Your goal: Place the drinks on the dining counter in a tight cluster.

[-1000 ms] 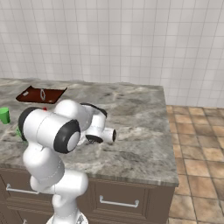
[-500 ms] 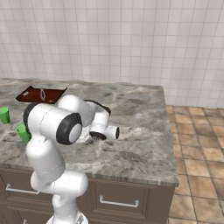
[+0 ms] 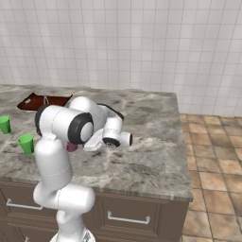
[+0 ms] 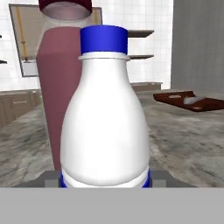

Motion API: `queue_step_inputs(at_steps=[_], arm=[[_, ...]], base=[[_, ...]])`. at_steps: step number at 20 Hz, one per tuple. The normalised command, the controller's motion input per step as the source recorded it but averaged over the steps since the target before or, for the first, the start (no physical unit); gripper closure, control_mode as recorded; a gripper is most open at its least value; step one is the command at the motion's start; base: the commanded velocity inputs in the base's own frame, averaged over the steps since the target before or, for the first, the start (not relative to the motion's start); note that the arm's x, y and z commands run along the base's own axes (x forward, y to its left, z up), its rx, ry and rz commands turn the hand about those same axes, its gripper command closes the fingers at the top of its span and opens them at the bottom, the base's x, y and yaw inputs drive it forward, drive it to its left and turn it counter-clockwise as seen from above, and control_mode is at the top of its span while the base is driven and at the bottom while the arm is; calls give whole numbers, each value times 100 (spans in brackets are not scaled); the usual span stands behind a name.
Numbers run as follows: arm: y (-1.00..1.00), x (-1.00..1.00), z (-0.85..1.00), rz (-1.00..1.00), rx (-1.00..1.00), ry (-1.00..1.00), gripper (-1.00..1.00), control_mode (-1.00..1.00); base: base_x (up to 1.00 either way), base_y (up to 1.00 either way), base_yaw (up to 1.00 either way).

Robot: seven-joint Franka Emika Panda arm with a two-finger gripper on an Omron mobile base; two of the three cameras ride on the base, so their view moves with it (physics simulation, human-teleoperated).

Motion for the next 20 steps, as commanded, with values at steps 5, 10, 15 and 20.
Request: queue_step_inputs(at_steps=[5,10,15,20], arm=[[0,0,-36,0,0,-10,100,-100],[0,7,-23,0,0,-8,100,-100],[0,6,-15,0,0,-5,100,-100],[0,0,0,0,0,0,100,-100]], base=[[0,0,0],[0,0,0],[0,0,0],[0,0,0]])
